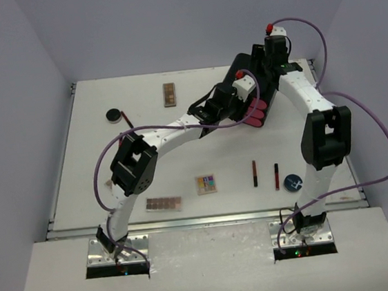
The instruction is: Organize the makeup
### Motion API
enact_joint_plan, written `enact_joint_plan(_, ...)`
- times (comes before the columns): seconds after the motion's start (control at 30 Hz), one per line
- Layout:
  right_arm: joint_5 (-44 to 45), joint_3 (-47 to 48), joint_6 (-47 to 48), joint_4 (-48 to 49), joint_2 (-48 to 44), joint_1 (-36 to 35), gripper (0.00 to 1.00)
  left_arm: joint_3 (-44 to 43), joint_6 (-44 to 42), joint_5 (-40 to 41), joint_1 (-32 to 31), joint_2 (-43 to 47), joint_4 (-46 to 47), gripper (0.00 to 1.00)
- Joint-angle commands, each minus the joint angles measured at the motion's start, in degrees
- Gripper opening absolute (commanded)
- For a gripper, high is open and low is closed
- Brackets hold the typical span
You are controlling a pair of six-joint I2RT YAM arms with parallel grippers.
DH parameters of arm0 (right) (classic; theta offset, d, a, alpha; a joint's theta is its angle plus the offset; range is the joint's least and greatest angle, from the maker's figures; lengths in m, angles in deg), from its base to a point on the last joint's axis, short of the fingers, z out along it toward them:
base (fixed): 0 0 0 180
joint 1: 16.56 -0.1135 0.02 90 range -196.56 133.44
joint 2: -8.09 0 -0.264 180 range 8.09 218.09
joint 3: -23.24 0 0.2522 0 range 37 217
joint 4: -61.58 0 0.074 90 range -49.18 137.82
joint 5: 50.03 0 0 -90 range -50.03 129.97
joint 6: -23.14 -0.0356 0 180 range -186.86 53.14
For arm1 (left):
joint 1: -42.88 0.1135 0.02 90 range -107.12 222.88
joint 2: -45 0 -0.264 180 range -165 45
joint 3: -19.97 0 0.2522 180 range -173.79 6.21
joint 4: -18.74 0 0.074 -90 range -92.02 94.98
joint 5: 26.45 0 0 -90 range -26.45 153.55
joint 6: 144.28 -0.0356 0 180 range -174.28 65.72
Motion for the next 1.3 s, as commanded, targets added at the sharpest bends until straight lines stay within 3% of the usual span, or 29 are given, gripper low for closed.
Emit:
enact_joint_plan(0.0,0.9,-0.9,-2.0,0.4,0.4,0.2,0.68,-4.6,0.8,6.8,-0.5,-2.7,3.1,0.46)
enact_joint_plan(0.23,-0.6,-7.8,-3.5,6.0,-2.4,0.2,0.61,-7.3,1.4,15.5,-0.6,-5.5,5.2,0.44)
enact_joint_plan(0.4,0.3,-10.3,-3.5,7.1,-3.7,0.3,0.60,-8.3,0.8,13.8,-1.3,-6.2,4.6,0.45)
enact_joint_plan(0.57,0.6,-11.5,-3.1,7.2,-3.9,0.2,0.59,-10.2,0.1,17.1,-2.0,-6.4,4.8,0.44)
enact_joint_plan(0.93,1.1,-13.5,-2.9,8.8,-4.6,0.2,0.59,-10.5,-1.1,18.0,-2.0,-7.1,5.1,0.28)
enact_joint_plan(1.1,1.3,-13.6,-2.5,9.1,-4.7,0.2,0.59,-8.4,0.8,17.6,-1.9,-7.2,3.5,0.34)
enact_joint_plan(1.27,1.2,-14.4,-2.3,9.8,-5.3,0.2,0.59,-9.3,0.3,18.9,-1.9,-8.5,3.5,0.30)
